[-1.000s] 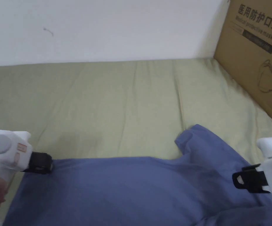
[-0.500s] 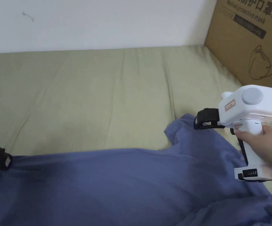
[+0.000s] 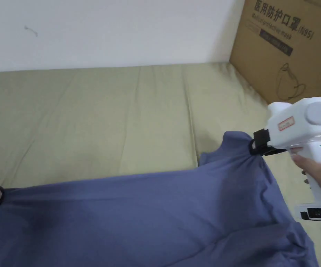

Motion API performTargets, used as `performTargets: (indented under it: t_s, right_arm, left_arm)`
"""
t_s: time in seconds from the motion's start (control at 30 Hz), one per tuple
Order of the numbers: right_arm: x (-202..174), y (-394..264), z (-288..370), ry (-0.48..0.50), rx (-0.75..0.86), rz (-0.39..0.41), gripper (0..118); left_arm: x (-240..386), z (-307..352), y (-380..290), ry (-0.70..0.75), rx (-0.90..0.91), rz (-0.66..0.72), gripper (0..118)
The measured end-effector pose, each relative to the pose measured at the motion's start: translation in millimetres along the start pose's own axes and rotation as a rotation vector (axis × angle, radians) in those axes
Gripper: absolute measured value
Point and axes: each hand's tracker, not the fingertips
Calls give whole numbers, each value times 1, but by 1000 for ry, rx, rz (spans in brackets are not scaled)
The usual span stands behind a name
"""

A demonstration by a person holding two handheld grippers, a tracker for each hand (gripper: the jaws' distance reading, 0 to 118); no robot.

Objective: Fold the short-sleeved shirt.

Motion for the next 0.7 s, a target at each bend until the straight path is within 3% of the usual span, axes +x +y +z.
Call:
performTargets:
  t_s: [0.17, 0.37, 0.57, 0.6, 0.63, 0.67, 0.7]
  right_arm:
    - [30, -53, 91, 110, 30, -117, 1]
    - [36, -151, 144, 117, -63, -78, 1]
    - [45, -239, 113, 42, -259, -48, 1]
    - [44, -245, 108, 42, -260, -50, 3]
    - [42, -250, 103, 41, -256, -48, 10]
    - [37, -253, 101, 32, -254, -39, 34]
    - [32, -253, 104, -3, -227, -16, 63]
  left_arm:
    - [1, 62, -41, -40, 37, 12, 3]
    - [6, 116, -127, -78, 31, 25, 3]
    - [-2, 96, -208, -84, -92, 63, 6]
    - [-2, 92, -216, -83, -105, 81, 12]
    - [-2, 90, -222, -85, -102, 87, 28]
    - [-1, 90, -227, -72, -95, 88, 63]
    - [-2, 90, -228, -59, -86, 87, 88]
